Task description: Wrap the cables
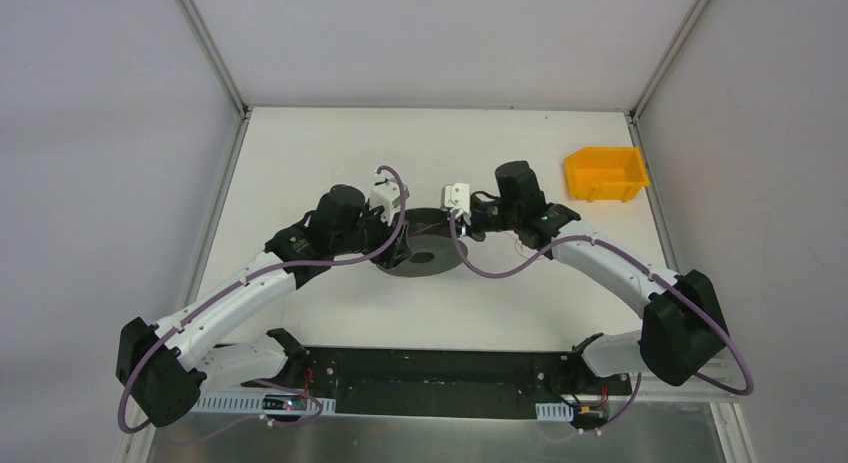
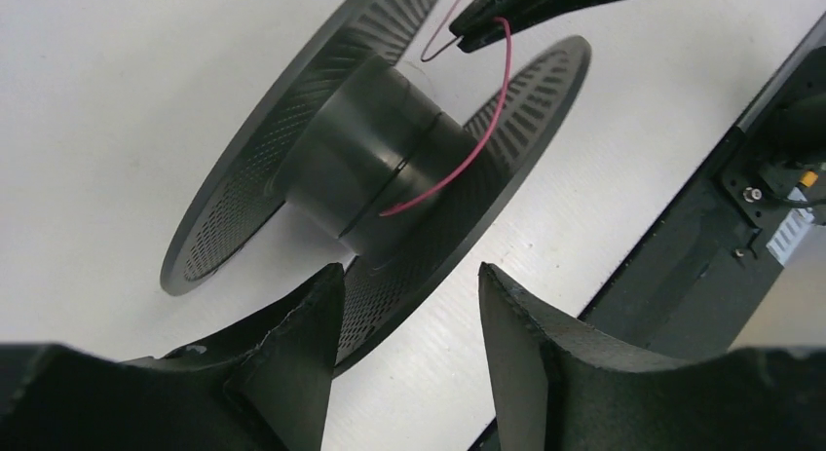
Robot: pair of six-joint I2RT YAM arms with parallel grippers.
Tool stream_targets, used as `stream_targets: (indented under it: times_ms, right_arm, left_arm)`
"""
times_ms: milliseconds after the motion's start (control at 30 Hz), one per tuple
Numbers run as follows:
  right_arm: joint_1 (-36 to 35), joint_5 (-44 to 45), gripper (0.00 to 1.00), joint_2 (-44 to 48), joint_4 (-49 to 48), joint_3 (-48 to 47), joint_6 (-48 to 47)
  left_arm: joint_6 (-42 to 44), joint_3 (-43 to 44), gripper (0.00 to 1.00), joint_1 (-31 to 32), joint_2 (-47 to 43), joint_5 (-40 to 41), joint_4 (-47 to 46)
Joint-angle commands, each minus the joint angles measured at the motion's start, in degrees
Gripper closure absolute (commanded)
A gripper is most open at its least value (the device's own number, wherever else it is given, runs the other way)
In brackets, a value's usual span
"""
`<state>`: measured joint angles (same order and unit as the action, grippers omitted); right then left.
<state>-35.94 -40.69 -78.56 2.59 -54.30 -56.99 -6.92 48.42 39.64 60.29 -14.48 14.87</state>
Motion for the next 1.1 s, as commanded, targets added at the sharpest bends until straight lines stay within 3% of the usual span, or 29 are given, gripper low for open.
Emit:
stream_targets:
  times_ms: [0, 133, 300, 533, 733, 900, 1067]
  right_arm:
    - [0.11, -0.47, 1.00, 2.43, -4.04, -0.19, 2.17]
    - [0.25, -0.67, 1.00, 2.28, -4.26, -0.75, 2.82]
    - [0.26, -1.61, 1.00, 1.80, -4.15, -1.60, 3.48]
    - [-0.11, -2.18, 1.00, 0.73, -3.20, -3.89, 7.50]
    - [-0.81, 1.84, 1.00, 0.69, -3.44, -3.01, 12.12]
    - [-1.01, 2.75, 1.00, 0.15, -4.62, -1.77, 14.66]
    - [-1.17, 3.82, 1.00, -0.34, -6.08, -0.89, 17.16]
  left_arm:
    - [-4.45, -0.50, 0.50, -0.44, -1.97, -5.22, -1.29]
    - [-6.12, 0.32, 0.48, -0.44, -2.71, -5.86, -1.43]
    - [-7.48, 2.55, 0.35, -0.44, -6.20, -1.85, -1.14]
    - [2.67, 7.91, 0.24, -1.33, -8.01, 11.26, 6.38]
    - [7.98, 10.84, 0.23, -5.92, -0.67, 7.13, 7.77]
    - [8.06, 13.32, 0.28, -12.04, 5.45, -5.94, 6.88]
    - [10.50, 13.31, 0.29, -12.47, 7.56, -15.62, 6.52]
